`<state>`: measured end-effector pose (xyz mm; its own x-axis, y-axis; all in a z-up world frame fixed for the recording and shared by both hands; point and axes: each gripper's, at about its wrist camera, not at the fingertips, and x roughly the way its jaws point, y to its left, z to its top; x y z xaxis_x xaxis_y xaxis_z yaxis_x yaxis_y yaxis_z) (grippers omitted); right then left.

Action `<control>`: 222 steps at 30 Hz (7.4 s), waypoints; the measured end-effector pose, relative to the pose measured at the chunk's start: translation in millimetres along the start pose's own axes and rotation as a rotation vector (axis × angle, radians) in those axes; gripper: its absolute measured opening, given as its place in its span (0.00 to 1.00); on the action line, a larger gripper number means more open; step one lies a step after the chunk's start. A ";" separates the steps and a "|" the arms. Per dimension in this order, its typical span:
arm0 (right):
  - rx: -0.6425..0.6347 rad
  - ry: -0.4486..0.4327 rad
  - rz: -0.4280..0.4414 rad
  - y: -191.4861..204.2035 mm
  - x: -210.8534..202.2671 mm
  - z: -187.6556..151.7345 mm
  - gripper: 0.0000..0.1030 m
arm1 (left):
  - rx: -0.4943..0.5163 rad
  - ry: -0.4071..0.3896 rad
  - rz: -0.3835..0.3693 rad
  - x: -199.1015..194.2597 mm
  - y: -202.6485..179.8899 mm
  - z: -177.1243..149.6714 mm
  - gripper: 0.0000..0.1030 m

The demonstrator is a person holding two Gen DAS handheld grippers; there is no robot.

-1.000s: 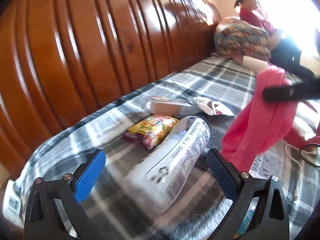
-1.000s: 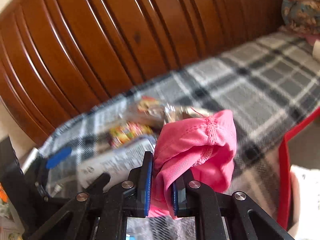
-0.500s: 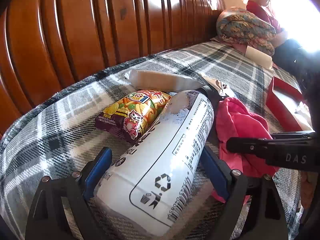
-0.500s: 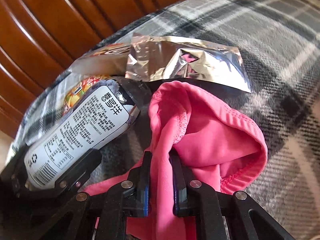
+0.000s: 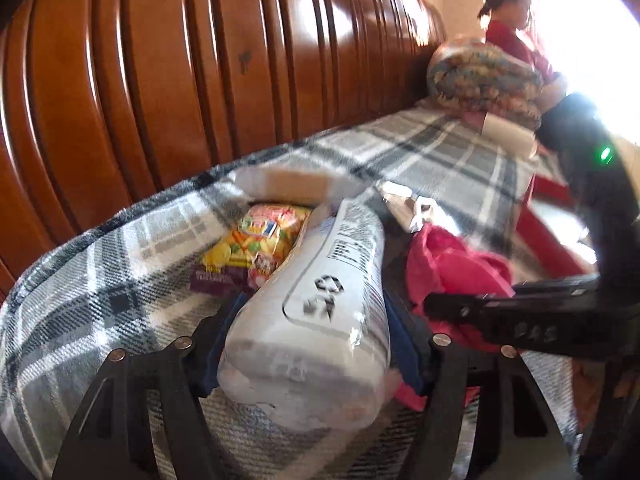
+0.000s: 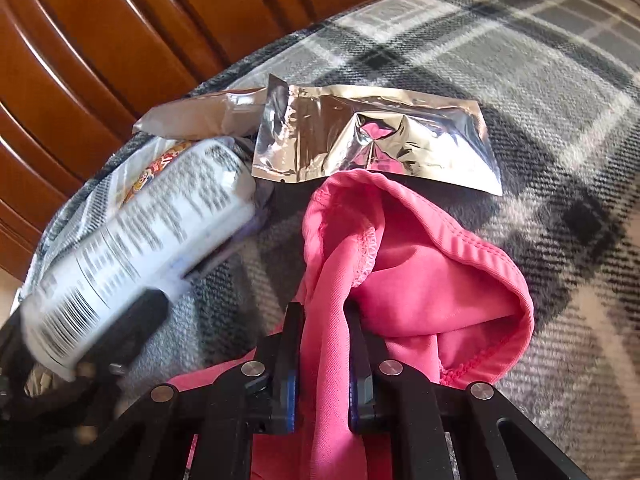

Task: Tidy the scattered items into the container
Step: 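Grasp the white bottle with the left tool while the right tool holds the pink cloth, then carry the bottle and pink cloth into the red box and open both tools, then move both tools away from the box toward the remaining snacks, then grasp the clear cup of snack sticks with the right tool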

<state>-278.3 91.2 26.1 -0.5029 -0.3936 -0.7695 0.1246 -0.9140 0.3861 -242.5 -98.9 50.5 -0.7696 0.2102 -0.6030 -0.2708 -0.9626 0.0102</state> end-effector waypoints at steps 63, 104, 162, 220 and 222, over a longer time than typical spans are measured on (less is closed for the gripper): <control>0.010 -0.300 0.153 13.6 -122.0 18.5 0.09 | 0.042 -0.105 0.194 -119.2 -6.9 63.5 0.56; 0.312 -0.351 -0.358 -206.5 -226.9 -40.2 0.13 | 0.243 0.089 -0.309 -49.4 -316.8 59.4 0.57; 0.437 -0.439 -0.352 -197.0 -274.6 -72.5 0.96 | 0.007 -0.173 -0.161 -140.9 -214.4 90.7 1.00; -0.259 -0.025 -0.124 41.2 -46.4 -84.1 0.53 | -0.137 0.032 0.373 -118.9 11.1 -18.5 1.00; -0.258 -0.082 -0.180 35.1 -48.3 -70.2 0.52 | -0.129 0.041 0.360 -104.9 9.4 -16.7 1.00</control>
<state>-189.6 71.3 41.1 -0.6026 -0.2238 -0.7660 0.2352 -0.9670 0.0975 -154.6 -132.8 100.6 -0.7777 -0.1496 -0.6106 0.0892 -0.9877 0.1284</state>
